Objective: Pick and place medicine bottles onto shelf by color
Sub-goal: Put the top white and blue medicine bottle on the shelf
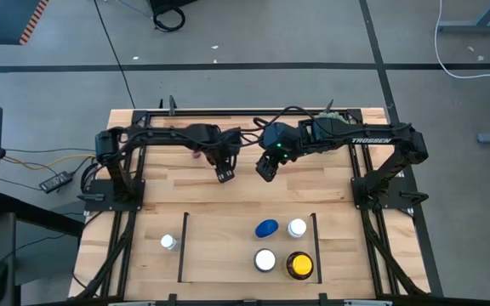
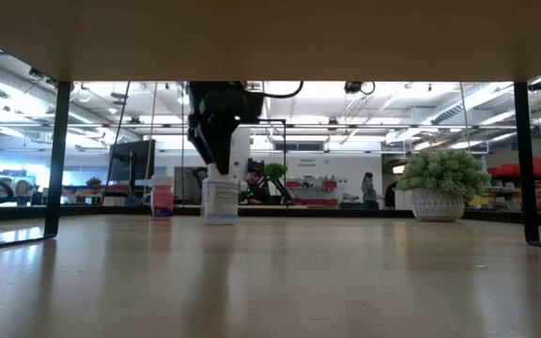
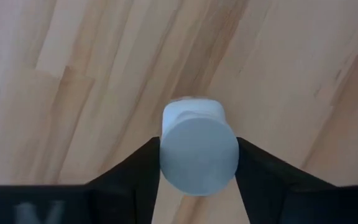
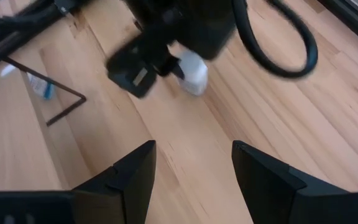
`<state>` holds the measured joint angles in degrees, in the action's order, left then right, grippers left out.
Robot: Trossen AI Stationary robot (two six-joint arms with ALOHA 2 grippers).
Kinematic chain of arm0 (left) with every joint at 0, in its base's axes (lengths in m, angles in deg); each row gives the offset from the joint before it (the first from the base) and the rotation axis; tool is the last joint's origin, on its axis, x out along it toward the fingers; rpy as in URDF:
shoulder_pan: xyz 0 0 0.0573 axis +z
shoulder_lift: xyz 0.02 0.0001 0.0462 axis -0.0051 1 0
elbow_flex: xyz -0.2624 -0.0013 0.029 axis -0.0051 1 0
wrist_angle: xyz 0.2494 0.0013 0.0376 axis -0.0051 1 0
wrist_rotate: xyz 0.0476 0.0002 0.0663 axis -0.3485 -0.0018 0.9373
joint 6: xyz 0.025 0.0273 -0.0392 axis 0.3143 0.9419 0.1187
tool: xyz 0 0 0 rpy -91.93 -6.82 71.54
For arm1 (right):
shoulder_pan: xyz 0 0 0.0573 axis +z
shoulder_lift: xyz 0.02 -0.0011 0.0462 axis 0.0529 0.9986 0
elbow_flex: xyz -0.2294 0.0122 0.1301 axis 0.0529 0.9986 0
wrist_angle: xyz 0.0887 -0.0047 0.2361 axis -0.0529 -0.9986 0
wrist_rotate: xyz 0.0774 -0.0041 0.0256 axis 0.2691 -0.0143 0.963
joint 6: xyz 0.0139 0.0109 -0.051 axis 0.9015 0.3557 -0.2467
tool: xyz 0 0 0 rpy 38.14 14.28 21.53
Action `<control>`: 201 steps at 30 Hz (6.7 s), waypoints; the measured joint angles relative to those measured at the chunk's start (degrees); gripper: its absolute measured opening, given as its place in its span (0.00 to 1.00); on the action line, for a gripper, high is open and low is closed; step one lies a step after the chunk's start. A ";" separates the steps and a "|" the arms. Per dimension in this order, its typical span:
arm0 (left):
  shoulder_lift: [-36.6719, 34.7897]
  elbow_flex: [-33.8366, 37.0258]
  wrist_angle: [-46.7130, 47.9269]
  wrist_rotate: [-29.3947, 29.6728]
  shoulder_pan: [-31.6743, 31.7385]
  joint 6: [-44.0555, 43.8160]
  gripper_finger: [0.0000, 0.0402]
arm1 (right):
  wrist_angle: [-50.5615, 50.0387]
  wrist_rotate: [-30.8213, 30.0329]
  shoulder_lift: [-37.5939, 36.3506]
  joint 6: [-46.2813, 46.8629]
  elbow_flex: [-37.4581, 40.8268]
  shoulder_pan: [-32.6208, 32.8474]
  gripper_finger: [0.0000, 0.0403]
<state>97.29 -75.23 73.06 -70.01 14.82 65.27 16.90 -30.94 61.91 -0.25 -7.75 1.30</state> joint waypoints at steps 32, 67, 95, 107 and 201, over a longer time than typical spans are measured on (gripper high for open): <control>-0.30 -36.85 34.79 0.03 -14.81 -10.87 0.49 | -16.79 -5.33 -10.51 -0.77 -0.02 -1.67 0.54; 4.03 -44.08 30.03 7.82 -36.04 -23.83 0.46 | -16.64 -4.27 -10.54 -6.10 0.00 -2.23 0.54; 7.06 -44.03 33.88 6.10 -36.61 -19.08 0.47 | -16.66 -3.43 -10.54 -6.01 0.00 -2.21 0.54; 7.06 -44.03 30.35 6.07 -36.89 -19.40 0.51 | -16.66 -3.43 -10.54 -5.99 0.00 -2.23 0.54; 1.79 -31.01 27.16 0.56 -30.77 -12.95 0.50 | -16.59 -3.26 -10.54 -2.94 0.00 -1.73 0.54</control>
<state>99.07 -106.23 100.21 -69.45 -15.96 52.32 0.30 -34.20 51.38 -3.18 -7.75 -0.43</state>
